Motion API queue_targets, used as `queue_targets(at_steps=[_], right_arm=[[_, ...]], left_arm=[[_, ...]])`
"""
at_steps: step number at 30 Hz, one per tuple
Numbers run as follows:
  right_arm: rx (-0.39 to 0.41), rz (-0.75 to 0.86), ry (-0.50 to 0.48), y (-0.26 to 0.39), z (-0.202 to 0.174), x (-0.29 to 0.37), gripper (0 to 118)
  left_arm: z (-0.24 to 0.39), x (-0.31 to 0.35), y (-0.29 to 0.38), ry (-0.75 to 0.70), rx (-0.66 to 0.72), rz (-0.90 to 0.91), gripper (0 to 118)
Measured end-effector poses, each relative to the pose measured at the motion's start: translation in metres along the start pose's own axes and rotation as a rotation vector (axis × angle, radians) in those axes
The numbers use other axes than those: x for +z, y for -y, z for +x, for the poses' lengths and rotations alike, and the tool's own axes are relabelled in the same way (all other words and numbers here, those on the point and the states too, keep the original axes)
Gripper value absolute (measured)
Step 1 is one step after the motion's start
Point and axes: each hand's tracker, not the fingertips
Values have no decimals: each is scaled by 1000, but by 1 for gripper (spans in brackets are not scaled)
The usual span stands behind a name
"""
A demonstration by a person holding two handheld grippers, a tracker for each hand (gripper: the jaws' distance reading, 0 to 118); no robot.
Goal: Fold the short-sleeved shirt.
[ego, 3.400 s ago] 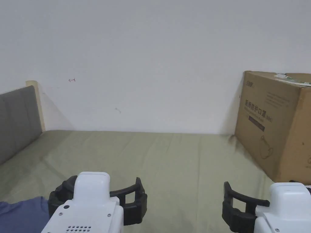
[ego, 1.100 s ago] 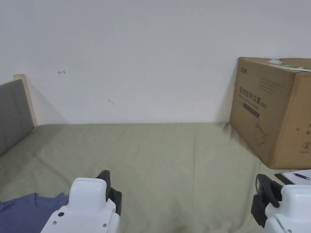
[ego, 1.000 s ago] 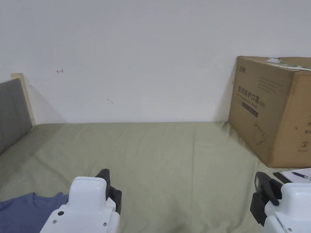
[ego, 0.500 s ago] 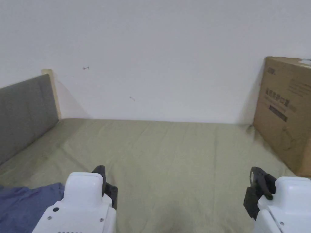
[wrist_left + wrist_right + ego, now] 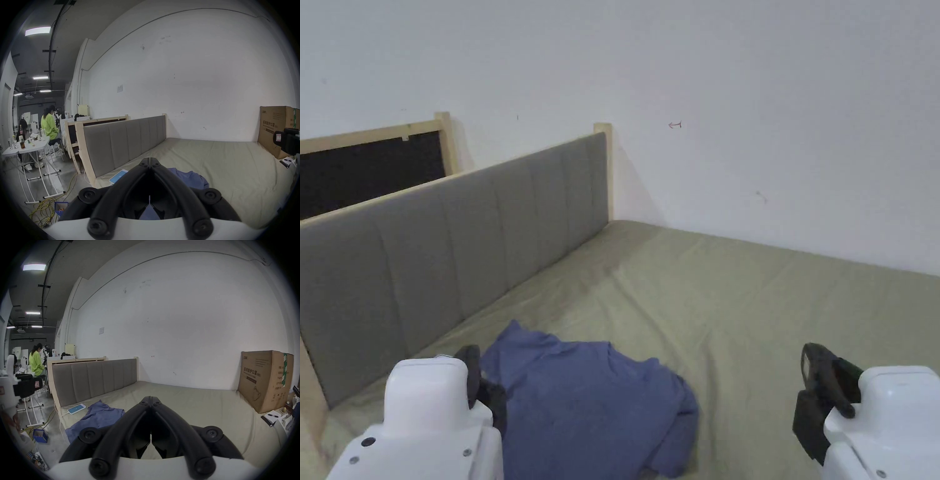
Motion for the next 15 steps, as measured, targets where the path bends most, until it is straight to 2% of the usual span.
queue_targets(at_steps=[3, 5, 8, 11, 12, 15], right_arm=[[-12, -19, -34, -5, 8, -4, 0], [-17, -35, -52, -7, 20, -5, 0], [-5, -99, -25, -7, 40, -11, 0], [-26, -174, -5, -1, 61, -17, 0], [-31, -199, 8, 2, 67, -18, 0], [-56, -287, 12, 11, 85, -27, 0]], left_arm=[[5, -29, -4, 5, 5, -42, 0], [3, -72, -13, 118, 31, -144, 0], [6, -173, -14, 258, 47, -446, 0], [15, -282, 25, 389, 70, -983, 0], [16, -306, 42, 424, 96, -1048, 0], [31, -351, 81, 328, -47, -1141, 0]])
